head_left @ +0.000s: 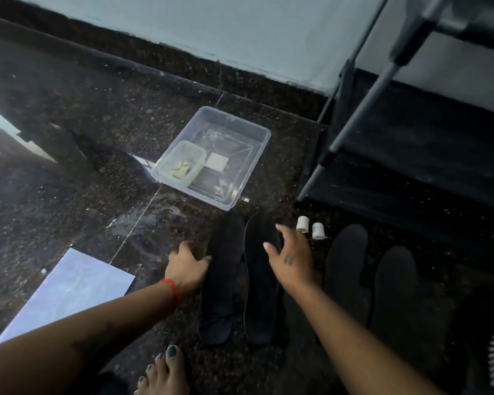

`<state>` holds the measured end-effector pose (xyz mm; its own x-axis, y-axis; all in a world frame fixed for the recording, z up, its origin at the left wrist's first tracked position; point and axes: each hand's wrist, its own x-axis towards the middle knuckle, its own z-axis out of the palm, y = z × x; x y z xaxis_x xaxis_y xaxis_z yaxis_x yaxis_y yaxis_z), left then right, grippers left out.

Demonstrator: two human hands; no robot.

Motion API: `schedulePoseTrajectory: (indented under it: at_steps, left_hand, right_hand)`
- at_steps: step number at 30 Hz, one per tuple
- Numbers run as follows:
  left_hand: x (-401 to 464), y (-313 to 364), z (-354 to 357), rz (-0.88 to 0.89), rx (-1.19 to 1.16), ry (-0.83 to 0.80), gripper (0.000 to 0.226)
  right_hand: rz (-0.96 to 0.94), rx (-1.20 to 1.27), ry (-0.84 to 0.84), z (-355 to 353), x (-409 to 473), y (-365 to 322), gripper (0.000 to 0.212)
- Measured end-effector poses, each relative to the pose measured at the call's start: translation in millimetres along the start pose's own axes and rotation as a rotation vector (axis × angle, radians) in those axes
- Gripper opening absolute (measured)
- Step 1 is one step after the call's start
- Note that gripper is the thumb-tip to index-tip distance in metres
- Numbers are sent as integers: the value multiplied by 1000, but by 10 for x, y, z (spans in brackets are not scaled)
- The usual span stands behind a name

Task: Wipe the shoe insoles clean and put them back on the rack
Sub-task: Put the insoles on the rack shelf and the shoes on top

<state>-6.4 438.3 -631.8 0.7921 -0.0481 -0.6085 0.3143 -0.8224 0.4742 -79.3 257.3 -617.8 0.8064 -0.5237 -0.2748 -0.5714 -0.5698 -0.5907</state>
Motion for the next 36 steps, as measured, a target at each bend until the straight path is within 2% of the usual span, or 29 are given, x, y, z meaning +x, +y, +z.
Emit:
schedulePoseTrajectory:
  at_steps: [4, 10, 14, 16, 20, 28, 33, 36]
  left_hand:
    - [5, 19, 144, -61, 28, -10, 57]
    - [90, 70, 297, -112, 89, -21, 39]
    - [150, 1, 288, -154, -172, -129, 3]
    - [130, 1, 283, -178, -354, -212, 10]
    - [-118, 180, 135, -103, -497, -307, 23]
    - [-822, 814, -176, 84, -504, -508, 14]
    - [-1384, 1327, -326, 252, -395, -486, 12]
    - [-1679, 1574, -444, 286, -409, -484, 16]
  right_hand:
    - [274, 71, -60, 234, -203, 245, 57]
    - [392, 165, -74, 424, -158, 333, 44]
    - [495, 352, -100, 345, -139, 354, 24]
    - [533, 499, -135, 271, -175, 362, 18]
    - [547, 688, -208, -32, -308, 361, 14]
    - [477, 831, -136, -987, -700, 365, 14]
    - [455, 879, -78, -1681, -981, 310, 13]
    - [404, 904, -51, -2086, -1133, 255, 14]
